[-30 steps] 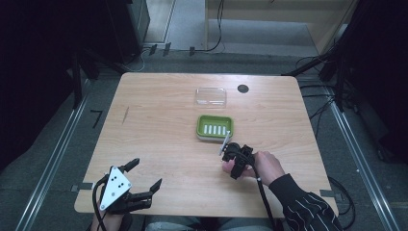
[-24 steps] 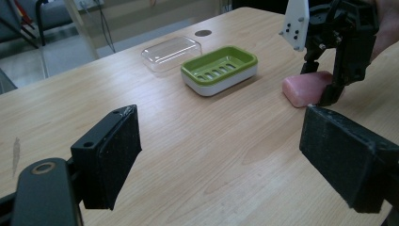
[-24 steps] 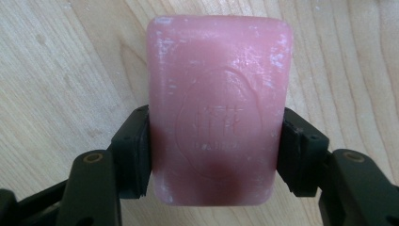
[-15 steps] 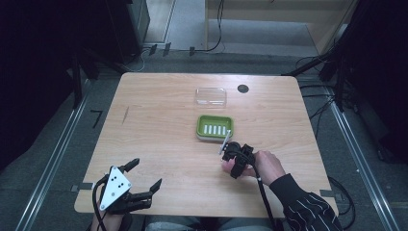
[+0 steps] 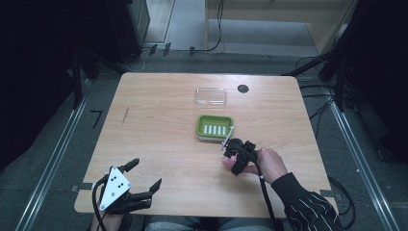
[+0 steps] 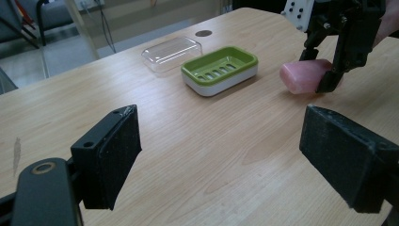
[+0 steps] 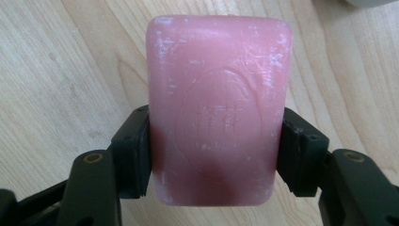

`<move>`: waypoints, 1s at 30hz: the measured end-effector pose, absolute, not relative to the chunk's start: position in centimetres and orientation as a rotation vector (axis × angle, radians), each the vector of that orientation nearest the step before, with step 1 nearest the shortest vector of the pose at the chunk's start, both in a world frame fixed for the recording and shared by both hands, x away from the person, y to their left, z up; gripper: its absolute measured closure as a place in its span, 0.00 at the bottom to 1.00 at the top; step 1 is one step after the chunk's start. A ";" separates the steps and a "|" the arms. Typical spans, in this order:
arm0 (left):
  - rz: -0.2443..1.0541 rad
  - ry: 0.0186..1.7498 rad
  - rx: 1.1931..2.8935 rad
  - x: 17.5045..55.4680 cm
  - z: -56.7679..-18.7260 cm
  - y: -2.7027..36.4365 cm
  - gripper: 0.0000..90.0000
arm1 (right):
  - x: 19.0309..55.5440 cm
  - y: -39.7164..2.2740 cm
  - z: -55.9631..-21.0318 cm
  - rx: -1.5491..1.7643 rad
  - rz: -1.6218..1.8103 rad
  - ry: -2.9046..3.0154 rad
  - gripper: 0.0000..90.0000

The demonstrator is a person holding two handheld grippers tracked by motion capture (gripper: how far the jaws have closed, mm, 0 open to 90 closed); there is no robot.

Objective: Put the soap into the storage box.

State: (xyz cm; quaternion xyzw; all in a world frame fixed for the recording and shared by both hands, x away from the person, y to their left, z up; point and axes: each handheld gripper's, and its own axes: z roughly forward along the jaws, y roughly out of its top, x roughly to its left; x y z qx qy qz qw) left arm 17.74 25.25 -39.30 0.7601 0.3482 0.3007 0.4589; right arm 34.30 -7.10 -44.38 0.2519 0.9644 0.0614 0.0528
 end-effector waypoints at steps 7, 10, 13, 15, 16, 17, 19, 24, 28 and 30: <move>0.740 0.858 1.872 17.7 -39.3 25.3 0.15 | 34.3 -7.2 -43.8 0.766 0.201 2.915 0.43; 0.741 0.861 1.871 17.7 -39.3 25.3 0.15 | 34.4 -7.2 -43.7 0.761 0.202 2.913 0.43; 0.741 0.862 1.871 17.6 -39.3 25.3 0.15 | 34.4 -7.2 -43.6 0.765 0.204 2.907 0.43; 0.741 0.865 1.869 17.6 -39.3 25.3 0.15 | 34.4 -7.3 -43.5 0.772 0.211 2.901 0.43; 0.741 0.865 1.869 17.6 -39.3 25.3 0.15 | 34.4 -7.3 -43.5 0.772 0.211 2.901 0.43; 0.741 0.864 1.870 17.6 -39.3 25.3 0.15 | 34.5 -7.3 -43.4 0.767 0.220 2.897 0.43; 0.742 0.865 1.870 17.6 -39.3 25.3 0.15 | 34.5 -7.3 -43.3 0.771 0.224 2.896 0.43; 0.743 0.864 1.871 17.5 -39.3 25.3 0.15 | 34.6 -7.3 -42.9 0.759 0.235 2.887 0.43; 0.744 0.864 1.870 17.5 -39.3 25.4 0.15 | 34.9 -7.0 -42.6 0.755 0.242 2.876 0.43; 0.745 0.868 1.866 17.5 -39.3 25.4 0.15 | 35.3 -6.6 -42.4 0.741 0.256 2.870 0.43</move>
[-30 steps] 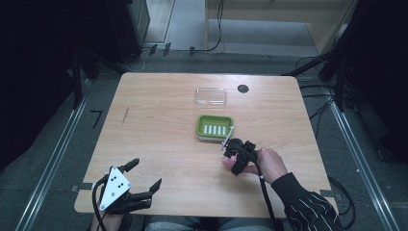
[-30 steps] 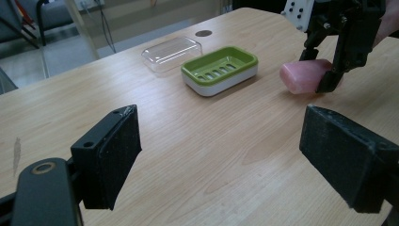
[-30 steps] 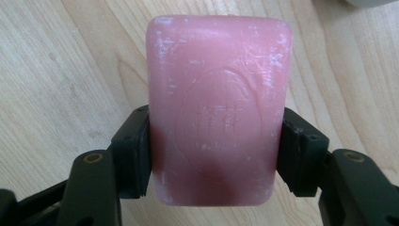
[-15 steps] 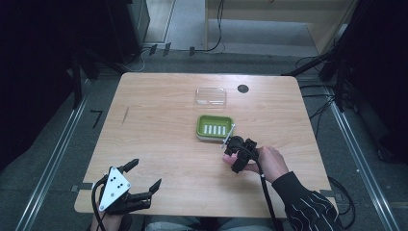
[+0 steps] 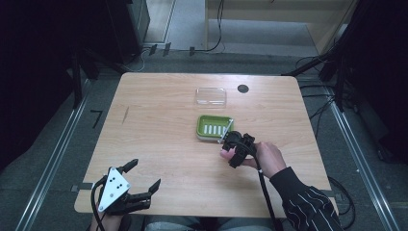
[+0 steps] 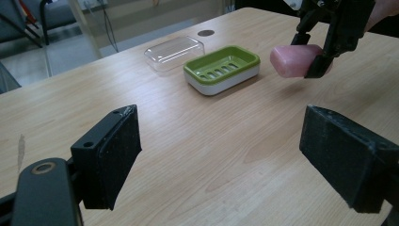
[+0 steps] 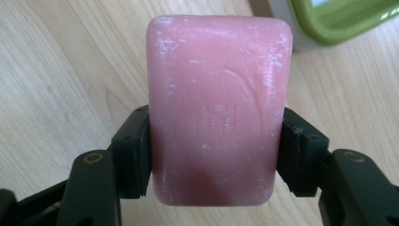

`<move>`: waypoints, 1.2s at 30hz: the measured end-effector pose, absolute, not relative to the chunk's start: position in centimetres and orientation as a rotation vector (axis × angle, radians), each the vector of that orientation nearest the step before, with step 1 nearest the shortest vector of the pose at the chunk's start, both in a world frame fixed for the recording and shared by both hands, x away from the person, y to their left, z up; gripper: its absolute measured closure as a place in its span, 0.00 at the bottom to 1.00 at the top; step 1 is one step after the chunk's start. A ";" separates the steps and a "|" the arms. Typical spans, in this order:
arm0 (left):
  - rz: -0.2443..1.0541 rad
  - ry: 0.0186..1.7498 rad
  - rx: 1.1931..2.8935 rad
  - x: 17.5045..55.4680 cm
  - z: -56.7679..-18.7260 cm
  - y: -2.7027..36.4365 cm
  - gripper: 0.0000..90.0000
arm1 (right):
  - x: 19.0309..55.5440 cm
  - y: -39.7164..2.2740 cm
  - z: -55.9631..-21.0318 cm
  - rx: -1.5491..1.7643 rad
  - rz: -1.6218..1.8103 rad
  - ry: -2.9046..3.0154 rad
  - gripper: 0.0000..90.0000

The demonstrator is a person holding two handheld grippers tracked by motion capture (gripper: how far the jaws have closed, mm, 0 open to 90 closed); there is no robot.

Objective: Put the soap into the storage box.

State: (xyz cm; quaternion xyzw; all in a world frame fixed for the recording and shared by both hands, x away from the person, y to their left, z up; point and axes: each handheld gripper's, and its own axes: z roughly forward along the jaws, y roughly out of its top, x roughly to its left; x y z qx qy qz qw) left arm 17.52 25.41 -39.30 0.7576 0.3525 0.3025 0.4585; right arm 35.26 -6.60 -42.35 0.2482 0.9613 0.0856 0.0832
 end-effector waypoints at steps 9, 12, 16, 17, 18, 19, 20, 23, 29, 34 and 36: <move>0.746 0.870 1.866 17.5 -39.3 25.5 0.15 | 36.1 -5.7 -41.8 0.695 0.273 2.856 0.43; 0.746 0.873 1.866 17.4 -39.3 25.5 0.15 | 36.3 -5.5 -41.7 0.685 0.276 2.854 0.43; 0.747 0.873 1.866 17.4 -39.3 25.5 0.15 | 36.5 -5.3 -41.5 0.681 0.283 2.848 0.43; 0.748 0.873 1.868 17.4 -39.3 25.5 0.15 | 36.6 -5.3 -41.4 0.675 0.284 2.845 0.43; 0.746 0.872 1.869 17.3 -39.3 25.5 0.15 | 36.7 -5.3 -41.4 0.674 0.286 2.844 0.43; 0.748 0.872 1.869 17.3 -39.3 25.6 0.15 | 36.8 -5.2 -41.3 0.668 0.291 2.845 0.43; 0.748 0.873 1.869 17.3 -39.3 25.6 0.15 | 36.8 -5.2 -41.2 0.670 0.289 2.842 0.43; 0.749 0.876 1.870 17.3 -39.3 25.6 0.15 | 37.0 -5.0 -41.0 0.658 0.297 2.842 0.43; 0.751 0.878 1.866 17.3 -39.3 25.6 0.15 | 37.5 -4.7 -40.9 0.638 0.305 2.840 0.43; 0.751 0.878 1.867 17.2 -39.3 25.7 0.15 | 37.8 -4.4 -40.7 0.626 0.310 2.834 0.43; 0.751 0.880 1.864 17.2 -39.3 25.7 0.15 | 37.9 -4.4 -40.7 0.619 0.316 2.833 0.43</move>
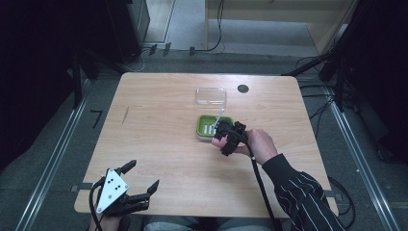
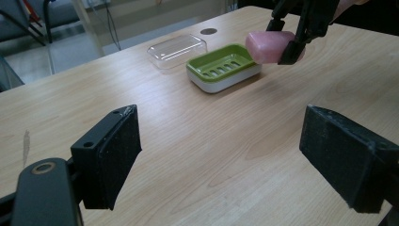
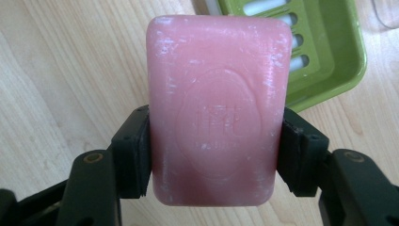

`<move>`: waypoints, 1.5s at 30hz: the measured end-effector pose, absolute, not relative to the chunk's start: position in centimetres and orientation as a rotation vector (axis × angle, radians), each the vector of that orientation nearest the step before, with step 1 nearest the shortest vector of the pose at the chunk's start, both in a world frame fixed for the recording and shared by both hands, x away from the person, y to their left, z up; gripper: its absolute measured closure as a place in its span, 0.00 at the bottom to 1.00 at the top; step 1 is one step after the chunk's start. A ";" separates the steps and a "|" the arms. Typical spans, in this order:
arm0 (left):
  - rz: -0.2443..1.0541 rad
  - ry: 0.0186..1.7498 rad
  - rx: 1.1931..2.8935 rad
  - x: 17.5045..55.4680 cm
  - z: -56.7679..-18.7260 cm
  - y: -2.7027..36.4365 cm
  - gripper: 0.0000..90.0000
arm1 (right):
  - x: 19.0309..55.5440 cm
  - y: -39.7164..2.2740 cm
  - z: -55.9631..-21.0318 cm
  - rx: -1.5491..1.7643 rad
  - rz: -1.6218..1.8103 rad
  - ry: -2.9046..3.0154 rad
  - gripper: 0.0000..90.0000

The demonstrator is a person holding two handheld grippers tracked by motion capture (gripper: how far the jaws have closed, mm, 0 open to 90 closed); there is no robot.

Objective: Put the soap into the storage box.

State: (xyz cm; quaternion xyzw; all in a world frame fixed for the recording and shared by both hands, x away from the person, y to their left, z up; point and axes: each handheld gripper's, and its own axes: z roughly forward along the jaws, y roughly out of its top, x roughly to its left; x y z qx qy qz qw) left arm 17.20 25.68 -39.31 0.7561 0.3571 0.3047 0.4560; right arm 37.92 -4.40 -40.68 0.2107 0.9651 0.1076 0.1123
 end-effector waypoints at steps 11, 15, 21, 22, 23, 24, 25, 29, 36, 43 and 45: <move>0.752 0.885 1.869 17.1 -39.3 25.8 0.15 | 38.6 -4.2 -40.3 0.594 0.328 2.825 0.43; 0.754 0.885 1.869 17.0 -39.3 25.8 0.15 | 39.0 -4.1 -40.2 0.587 0.330 2.820 0.43; 0.758 0.893 1.865 16.9 -39.3 25.9 0.15 | 39.7 -3.9 -39.8 0.576 0.342 2.816 0.43; 0.759 0.894 1.865 16.9 -39.3 25.9 0.15 | 39.8 -3.9 -39.8 0.565 0.346 2.812 0.43; 0.759 0.894 1.865 16.9 -39.3 25.9 0.15 | 39.8 -3.9 -39.7 0.571 0.350 2.812 0.43; 0.759 0.895 1.862 16.8 -39.3 26.0 0.15 | 39.9 -3.9 -39.6 0.574 0.346 2.812 0.43; 0.758 0.896 1.861 16.8 -39.3 26.0 0.15 | 40.0 -3.9 -39.6 0.563 0.350 2.808 0.43; 0.760 0.898 1.861 16.8 -39.3 26.0 0.15 | 40.2 -3.9 -39.5 0.550 0.352 2.809 0.43; 0.764 0.904 1.858 16.6 -39.3 26.1 0.15 | 40.7 -3.8 -39.3 0.526 0.356 2.806 0.43; 0.768 0.907 1.856 16.5 -39.3 26.2 0.15 | 41.2 -3.7 -39.4 0.512 0.356 2.807 0.43; 0.770 0.909 1.856 16.5 -39.3 26.2 0.15 | 41.3 -3.6 -39.5 0.510 0.352 2.811 0.43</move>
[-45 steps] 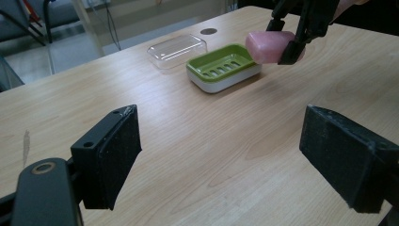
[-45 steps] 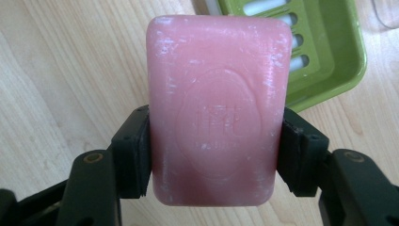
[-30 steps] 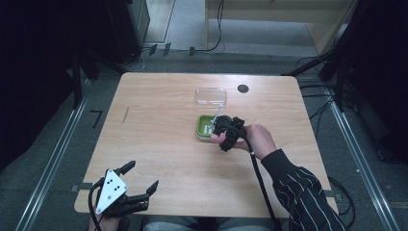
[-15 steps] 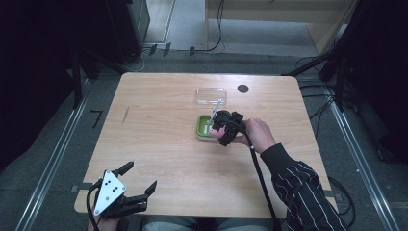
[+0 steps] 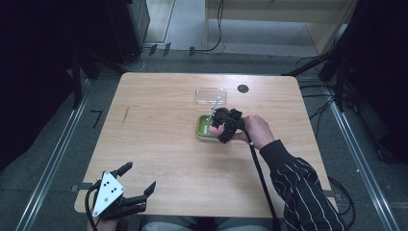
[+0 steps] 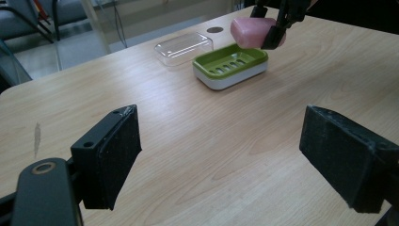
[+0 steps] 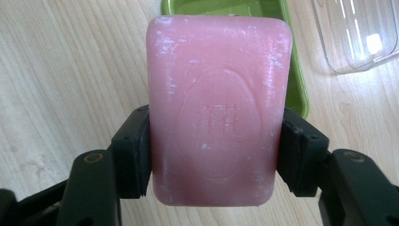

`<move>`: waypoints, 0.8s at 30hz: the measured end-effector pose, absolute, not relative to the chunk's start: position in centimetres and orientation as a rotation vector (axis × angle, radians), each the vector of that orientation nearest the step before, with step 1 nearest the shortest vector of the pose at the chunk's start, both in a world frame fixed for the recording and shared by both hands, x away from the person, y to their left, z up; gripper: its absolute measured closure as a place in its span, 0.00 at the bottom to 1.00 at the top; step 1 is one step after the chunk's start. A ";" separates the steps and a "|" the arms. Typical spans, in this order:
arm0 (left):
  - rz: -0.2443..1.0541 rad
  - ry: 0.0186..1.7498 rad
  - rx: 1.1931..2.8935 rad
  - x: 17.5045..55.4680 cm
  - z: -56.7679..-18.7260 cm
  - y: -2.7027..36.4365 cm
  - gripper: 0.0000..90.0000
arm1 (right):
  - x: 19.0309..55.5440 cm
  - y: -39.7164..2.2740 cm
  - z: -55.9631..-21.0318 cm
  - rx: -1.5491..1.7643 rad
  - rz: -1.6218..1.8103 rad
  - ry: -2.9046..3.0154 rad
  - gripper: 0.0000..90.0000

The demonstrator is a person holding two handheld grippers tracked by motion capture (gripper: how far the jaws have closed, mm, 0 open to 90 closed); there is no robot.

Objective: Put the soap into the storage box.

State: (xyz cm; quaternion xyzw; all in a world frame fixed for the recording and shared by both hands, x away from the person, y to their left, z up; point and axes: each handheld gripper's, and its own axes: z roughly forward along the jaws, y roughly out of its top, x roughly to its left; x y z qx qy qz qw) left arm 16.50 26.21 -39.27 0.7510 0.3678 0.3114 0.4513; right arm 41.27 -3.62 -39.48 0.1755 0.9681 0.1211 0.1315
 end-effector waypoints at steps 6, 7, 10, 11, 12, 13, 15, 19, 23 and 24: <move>0.772 0.914 1.854 16.4 -39.3 26.3 0.15 | 41.6 -3.6 -39.5 0.493 0.358 2.812 0.43; 0.773 0.915 1.854 16.4 -39.3 26.3 0.15 | 41.7 -3.6 -39.5 0.486 0.360 2.814 0.43; 0.772 0.914 1.854 16.4 -39.3 26.3 0.15 | 41.8 -3.5 -39.6 0.490 0.361 2.815 0.43; 0.773 0.915 1.854 16.3 -39.3 26.3 0.15 | 41.8 -3.5 -39.6 0.492 0.360 2.819 0.43; 0.773 0.919 1.852 16.3 -39.3 26.3 0.15 | 41.9 -3.5 -39.6 0.483 0.361 2.819 0.43; 0.774 0.920 1.852 16.3 -39.3 26.4 0.15 | 41.9 -3.5 -39.7 0.478 0.364 2.820 0.43; 0.775 0.918 1.853 16.3 -39.3 26.4 0.15 | 42.0 -3.5 -39.7 0.465 0.363 2.816 0.43; 0.778 0.923 1.851 16.2 -39.3 26.4 0.15 | 42.3 -3.6 -39.7 0.456 0.368 2.814 0.43; 0.779 0.926 1.847 16.1 -39.3 26.5 0.15 | 42.6 -3.6 -39.8 0.441 0.368 2.814 0.43; 0.780 0.928 1.846 16.1 -39.3 26.5 0.15 | 42.6 -3.5 -39.9 0.448 0.366 2.816 0.43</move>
